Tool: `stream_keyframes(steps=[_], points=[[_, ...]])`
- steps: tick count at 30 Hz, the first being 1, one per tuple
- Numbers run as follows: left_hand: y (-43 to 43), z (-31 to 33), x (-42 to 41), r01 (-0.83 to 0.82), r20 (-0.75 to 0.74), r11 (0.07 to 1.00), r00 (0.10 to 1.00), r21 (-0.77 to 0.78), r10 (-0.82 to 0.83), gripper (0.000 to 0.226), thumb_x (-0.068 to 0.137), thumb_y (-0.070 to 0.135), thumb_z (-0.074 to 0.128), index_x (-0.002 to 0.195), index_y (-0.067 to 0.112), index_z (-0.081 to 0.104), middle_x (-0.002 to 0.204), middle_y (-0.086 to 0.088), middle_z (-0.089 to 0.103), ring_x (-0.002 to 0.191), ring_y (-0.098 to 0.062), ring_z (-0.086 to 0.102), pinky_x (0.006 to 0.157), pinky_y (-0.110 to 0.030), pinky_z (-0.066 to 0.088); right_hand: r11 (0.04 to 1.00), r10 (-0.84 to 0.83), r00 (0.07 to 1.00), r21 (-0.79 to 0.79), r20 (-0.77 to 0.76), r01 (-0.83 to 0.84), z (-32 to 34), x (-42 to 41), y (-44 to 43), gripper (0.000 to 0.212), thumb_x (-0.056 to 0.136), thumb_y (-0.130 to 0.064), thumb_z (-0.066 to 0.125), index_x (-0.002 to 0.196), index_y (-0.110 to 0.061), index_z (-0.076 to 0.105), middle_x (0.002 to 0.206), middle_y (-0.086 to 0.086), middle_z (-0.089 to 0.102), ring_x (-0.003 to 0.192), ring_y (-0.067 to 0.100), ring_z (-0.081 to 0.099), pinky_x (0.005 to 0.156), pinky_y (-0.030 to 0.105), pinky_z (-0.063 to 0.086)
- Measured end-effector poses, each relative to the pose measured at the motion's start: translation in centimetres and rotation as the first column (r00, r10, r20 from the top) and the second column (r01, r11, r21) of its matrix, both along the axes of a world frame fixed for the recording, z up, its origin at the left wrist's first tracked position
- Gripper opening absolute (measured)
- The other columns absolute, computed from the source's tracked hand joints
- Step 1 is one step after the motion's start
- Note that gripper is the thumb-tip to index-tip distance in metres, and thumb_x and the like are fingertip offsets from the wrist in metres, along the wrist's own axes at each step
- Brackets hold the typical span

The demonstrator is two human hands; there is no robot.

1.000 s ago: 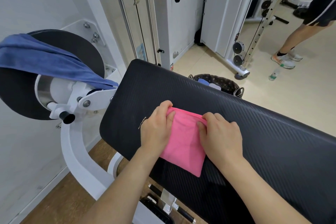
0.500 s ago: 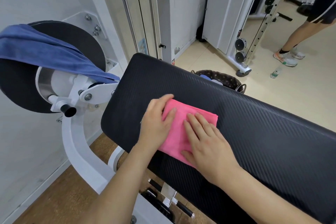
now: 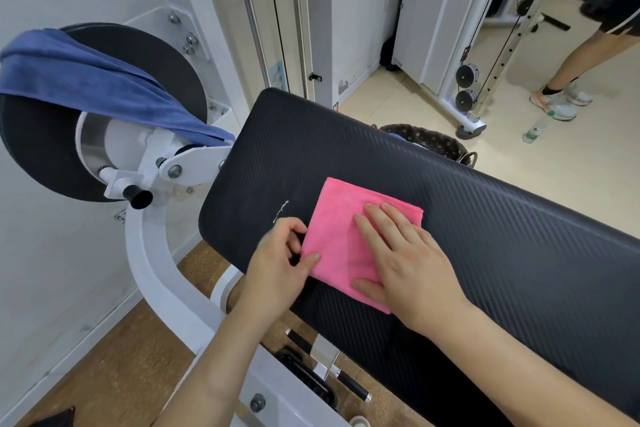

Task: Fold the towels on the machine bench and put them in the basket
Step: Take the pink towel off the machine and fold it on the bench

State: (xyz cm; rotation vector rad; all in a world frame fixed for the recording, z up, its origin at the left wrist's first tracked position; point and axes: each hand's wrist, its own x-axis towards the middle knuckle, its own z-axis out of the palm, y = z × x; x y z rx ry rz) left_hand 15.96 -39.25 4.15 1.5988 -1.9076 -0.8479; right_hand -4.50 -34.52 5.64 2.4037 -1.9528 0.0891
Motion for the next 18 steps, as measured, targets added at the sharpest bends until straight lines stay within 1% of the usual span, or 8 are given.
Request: stream_keyframes(steps=[2, 3, 4, 6, 9, 12, 14, 18], points=[[0.4, 0.2, -0.1, 0.17, 0.186, 0.917, 0.977, -0.36, -0.108, 0.026, 0.083, 0.023, 0.073, 0.106, 0.025, 0.061, 0.103, 0.008, 0.055, 0.094, -0.009, 0.05, 0.078, -0.018, 0.043, 1.0, 0.013, 1.0, 0.008, 0.0, -0.013, 0.1, -0.4, -0.1, 0.09, 0.073, -0.065, 0.058, 0.144, -0.013, 0.042, 0.15, 0.006, 0.041, 0.138, 0.025, 0.039, 0.105, 0.041, 0.039], [0.6, 0.0, 0.0, 0.299, 0.252, 0.824, 0.947, -0.48, -0.197, 0.025, 0.085, 0.025, 0.069, 0.109, 0.018, 0.065, 0.11, 0.004, 0.058, 0.101, -0.015, 0.053, 0.083, -0.024, 0.047, 1.0, 0.029, 1.0, 0.011, 0.001, -0.029, 0.1, -0.7, -0.1, 0.09, 0.073, -0.066, 0.057, 0.144, -0.013, 0.042, 0.15, 0.006, 0.041, 0.138, 0.024, 0.039, 0.104, 0.04, 0.04], [0.8, -0.3, -0.1, 0.419, 0.324, 0.743, 0.903, -0.522, -0.281, 0.03, 0.089, 0.029, 0.065, 0.115, 0.014, 0.066, 0.118, 0.0, 0.06, 0.11, -0.02, 0.055, 0.091, -0.031, 0.049, 0.999, 0.05, 0.999, 0.02, 0.004, -0.05, 0.2, -1.0, -0.2, 0.088, 0.075, -0.067, 0.055, 0.144, -0.014, 0.042, 0.151, 0.005, 0.04, 0.138, 0.023, 0.039, 0.104, 0.039, 0.04], [0.7, -1.3, 0.0, 0.586, 0.504, 0.669, 0.791, -0.457, -0.348, 0.054, 0.091, 0.045, 0.057, 0.135, 0.013, 0.054, 0.141, -0.005, 0.051, 0.131, -0.022, 0.046, 0.108, -0.037, 0.041, 0.996, 0.087, 0.996, 0.029, 0.02, -0.088, 0.7, -1.5, -0.3, 0.082, 0.08, -0.066, 0.046, 0.143, -0.013, 0.044, 0.151, 0.004, 0.04, 0.139, 0.022, 0.037, 0.104, 0.039, 0.04], [-0.2, -2.6, -0.1, 0.671, 0.67, 0.661, 0.664, -0.337, -0.332, 0.075, 0.089, 0.056, 0.046, 0.149, 0.014, 0.034, 0.156, -0.007, 0.032, 0.143, -0.021, 0.031, 0.113, -0.038, 0.035, 0.993, 0.115, 0.993, -0.021, 0.023, -0.114, 1.8, -1.3, 0.4, 0.074, 0.084, -0.061, 0.042, 0.137, -0.01, 0.051, 0.148, 0.008, 0.044, 0.137, 0.024, 0.041, 0.107, 0.042, 0.038], [-0.8, -3.0, -0.4, 0.701, 0.703, 0.631, 0.63, -0.333, -0.329, 0.069, 0.089, 0.049, 0.042, 0.146, 0.011, 0.037, 0.153, -0.01, 0.037, 0.139, -0.023, 0.038, 0.109, -0.04, 0.041, 0.983, 0.182, 0.983, -0.02, -0.033, -0.183, 1.3, -0.6, 2.5, 0.076, 0.074, -0.058, 0.064, 0.132, -0.01, 0.056, 0.141, 0.01, 0.051, 0.129, 0.027, 0.049, 0.108, 0.045, 0.04], [-0.9, -2.9, -0.6, 0.723, 0.735, 0.596, 0.606, -0.35, -0.303, 0.065, 0.089, 0.042, 0.039, 0.146, 0.01, 0.035, 0.151, -0.011, 0.039, 0.137, -0.024, 0.042, 0.11, -0.041, 0.038, 0.985, 0.174, 0.982, 0.019, -0.073, -0.173, 0.5, -0.5, 3.1, 0.084, 0.063, -0.056, 0.074, 0.131, -0.01, 0.057, 0.137, 0.01, 0.054, 0.125, 0.028, 0.053, 0.107, 0.047, 0.04], [-0.7, -2.3, -1.2, 0.729, 0.753, 0.563, 0.604, -0.39, -0.262, 0.053, 0.091, 0.023, 0.034, 0.139, 0.006, 0.048, 0.144, -0.016, 0.049, 0.131, -0.027, 0.05, 0.107, -0.041, 0.04, 0.993, 0.118, 0.99, 0.022, -0.078, -0.117, -0.5, 0.0, 2.8, 0.078, 0.069, -0.041, 0.07, 0.136, -0.006, 0.051, 0.138, 0.014, 0.052, 0.126, 0.032, 0.05, 0.108, 0.049, 0.038]])
